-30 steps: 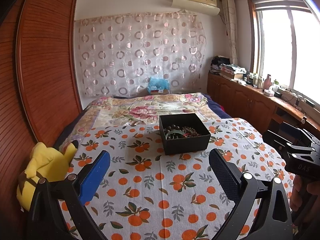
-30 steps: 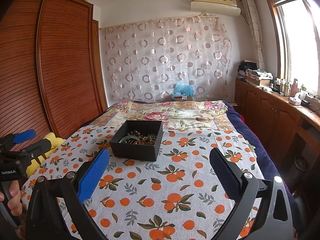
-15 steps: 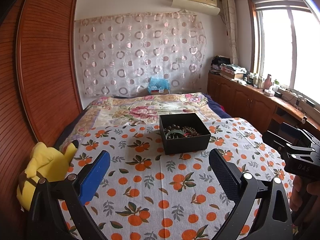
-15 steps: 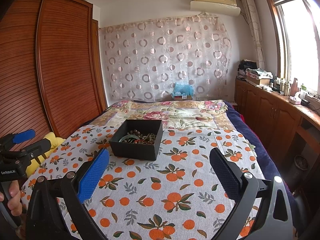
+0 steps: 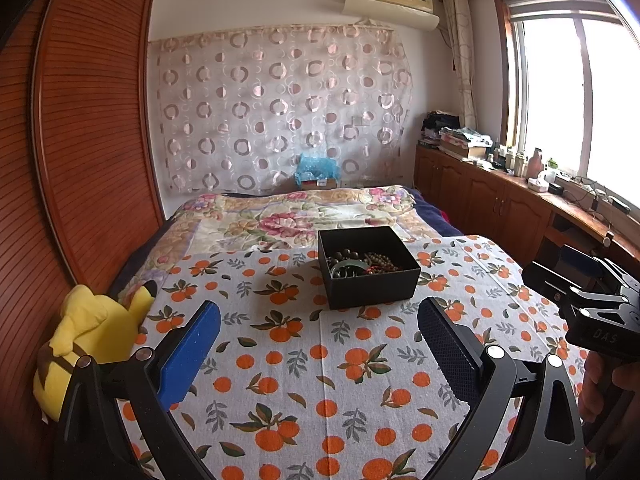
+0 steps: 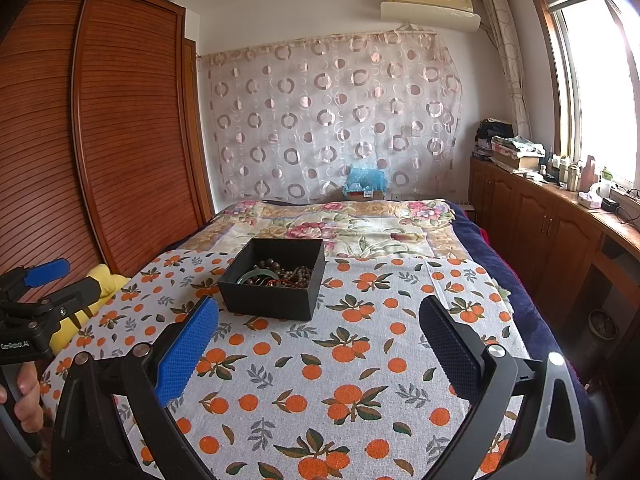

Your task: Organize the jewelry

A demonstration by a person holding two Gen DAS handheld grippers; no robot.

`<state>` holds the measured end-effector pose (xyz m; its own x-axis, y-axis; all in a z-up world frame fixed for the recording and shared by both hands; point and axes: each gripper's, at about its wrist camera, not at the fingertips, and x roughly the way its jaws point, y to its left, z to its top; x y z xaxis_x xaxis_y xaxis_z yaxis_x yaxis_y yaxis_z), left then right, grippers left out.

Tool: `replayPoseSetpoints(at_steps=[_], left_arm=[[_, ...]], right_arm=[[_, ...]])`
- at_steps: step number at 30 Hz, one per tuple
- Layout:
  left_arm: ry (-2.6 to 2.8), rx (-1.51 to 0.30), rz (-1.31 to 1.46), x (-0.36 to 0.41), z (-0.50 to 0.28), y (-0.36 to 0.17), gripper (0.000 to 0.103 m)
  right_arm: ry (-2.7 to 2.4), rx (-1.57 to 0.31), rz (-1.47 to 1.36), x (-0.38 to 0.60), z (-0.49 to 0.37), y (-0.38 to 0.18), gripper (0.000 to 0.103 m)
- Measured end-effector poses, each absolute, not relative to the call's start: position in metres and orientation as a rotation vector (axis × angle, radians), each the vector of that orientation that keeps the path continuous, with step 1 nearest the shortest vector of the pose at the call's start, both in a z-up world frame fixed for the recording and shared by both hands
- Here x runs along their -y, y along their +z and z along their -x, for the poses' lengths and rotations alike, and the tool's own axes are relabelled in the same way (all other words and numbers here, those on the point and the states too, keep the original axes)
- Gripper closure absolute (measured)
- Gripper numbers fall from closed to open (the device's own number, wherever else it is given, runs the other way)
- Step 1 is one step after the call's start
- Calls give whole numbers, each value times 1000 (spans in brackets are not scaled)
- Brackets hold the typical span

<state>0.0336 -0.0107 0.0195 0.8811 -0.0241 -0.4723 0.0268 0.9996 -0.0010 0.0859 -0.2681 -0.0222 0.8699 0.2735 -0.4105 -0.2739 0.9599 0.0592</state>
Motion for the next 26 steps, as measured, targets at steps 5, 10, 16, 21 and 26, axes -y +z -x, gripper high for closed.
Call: replayPoseSetpoints(at_steps=[5,10,16,21,26], left_arm=[[-26,-490,-5,10,-33,20,8],[-26,-484,-5,10,-32,24,8],[-26,-484,-5,10,-31,23,8],[-25,-484,-5,10,-31,23,8],[-27,-485,-4,11,-30,23,8]], right_arm=[[286,-429,1,268,-86,-22,2],[287,-428,0,268,-86,-22,2],[286,-429,1,268,-86,-22,2],[286,-429,-1,268,-86,-22,2],[287,-429,-1,269,-86,-22,2]])
